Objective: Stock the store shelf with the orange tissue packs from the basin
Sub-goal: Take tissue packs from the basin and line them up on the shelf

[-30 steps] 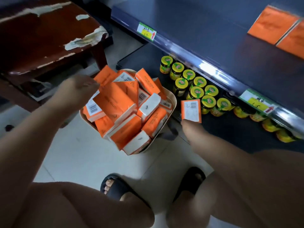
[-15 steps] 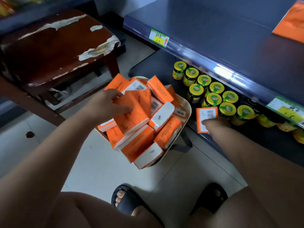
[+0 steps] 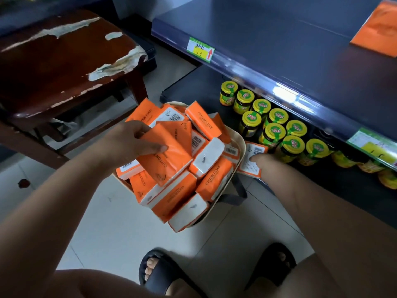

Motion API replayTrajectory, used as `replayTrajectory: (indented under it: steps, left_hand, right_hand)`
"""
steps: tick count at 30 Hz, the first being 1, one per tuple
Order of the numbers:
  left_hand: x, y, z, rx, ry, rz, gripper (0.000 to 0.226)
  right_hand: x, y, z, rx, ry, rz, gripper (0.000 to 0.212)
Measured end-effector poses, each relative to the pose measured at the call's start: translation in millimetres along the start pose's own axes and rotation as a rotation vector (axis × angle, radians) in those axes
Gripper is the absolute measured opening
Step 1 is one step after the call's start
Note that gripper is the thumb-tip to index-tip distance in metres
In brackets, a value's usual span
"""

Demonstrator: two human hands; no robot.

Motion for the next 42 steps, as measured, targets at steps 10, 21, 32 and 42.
replayTrajectory:
  steps: [10, 21, 32, 42]
  left_hand:
    - [-9.0, 13.6, 4.5, 0.006, 0.068, -0.152, 0.034]
    - [-34.2, -25.1, -24.2, 0.209, 0.037, -0.285, 0.074]
    - [15.2, -142.6, -51.8, 0.419, 0.045, -0.52, 0.026]
    - [140.1, -274.6, -88.9, 0.477, 0.174, -0.64, 0.012]
  right_hand:
    - [-16.3, -2.2, -2.1, -0.075, -0.093, 0.094, 0.042]
    - [-78.0, 40.0, -168.5, -0.294, -0.073, 0.02, 0.013]
    - [-165.0, 52.1, -265.0, -0.546, 0.052, 0.316, 0.023]
    - [-327.4, -0.8, -296.1, -0.636, -0.058, 0.482, 0.018]
Point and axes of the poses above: each hand's wrist, its own z-axis towards the middle knuckle, its own x-axis out of the palm, y = z × x, the point moved 6 cm from there along z, towards the middle knuckle, and after that the axes turned 2 degrees about -z, right-handed, at the moved point
